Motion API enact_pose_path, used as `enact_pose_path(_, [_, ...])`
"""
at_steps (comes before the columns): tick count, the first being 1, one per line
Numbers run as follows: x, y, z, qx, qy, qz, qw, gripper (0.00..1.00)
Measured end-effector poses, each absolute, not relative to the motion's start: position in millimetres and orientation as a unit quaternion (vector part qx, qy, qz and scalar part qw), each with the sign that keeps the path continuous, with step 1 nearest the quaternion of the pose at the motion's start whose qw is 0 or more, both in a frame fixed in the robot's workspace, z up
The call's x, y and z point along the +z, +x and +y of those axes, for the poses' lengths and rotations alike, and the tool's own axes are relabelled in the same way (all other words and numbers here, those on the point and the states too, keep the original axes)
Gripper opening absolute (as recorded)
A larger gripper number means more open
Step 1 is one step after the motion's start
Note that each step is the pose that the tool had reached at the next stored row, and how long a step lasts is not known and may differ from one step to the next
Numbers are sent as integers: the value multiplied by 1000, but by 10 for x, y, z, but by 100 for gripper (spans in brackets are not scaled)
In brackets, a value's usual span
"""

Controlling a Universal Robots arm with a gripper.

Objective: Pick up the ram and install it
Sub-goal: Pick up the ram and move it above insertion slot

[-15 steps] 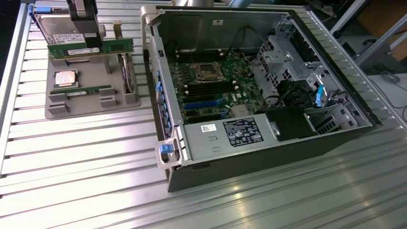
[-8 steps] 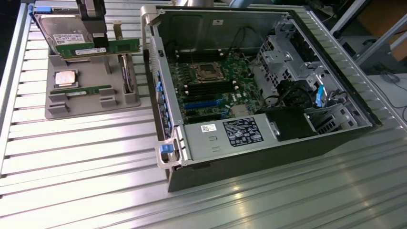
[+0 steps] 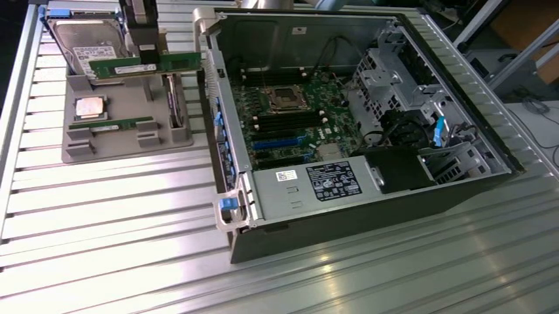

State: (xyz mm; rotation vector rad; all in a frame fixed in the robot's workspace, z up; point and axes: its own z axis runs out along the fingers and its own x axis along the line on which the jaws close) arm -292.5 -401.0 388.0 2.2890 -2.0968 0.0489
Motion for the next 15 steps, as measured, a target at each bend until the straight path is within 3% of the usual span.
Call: enact_pose_path(15, [3879, -2688, -4011, 10, 737, -675, 13, 13])
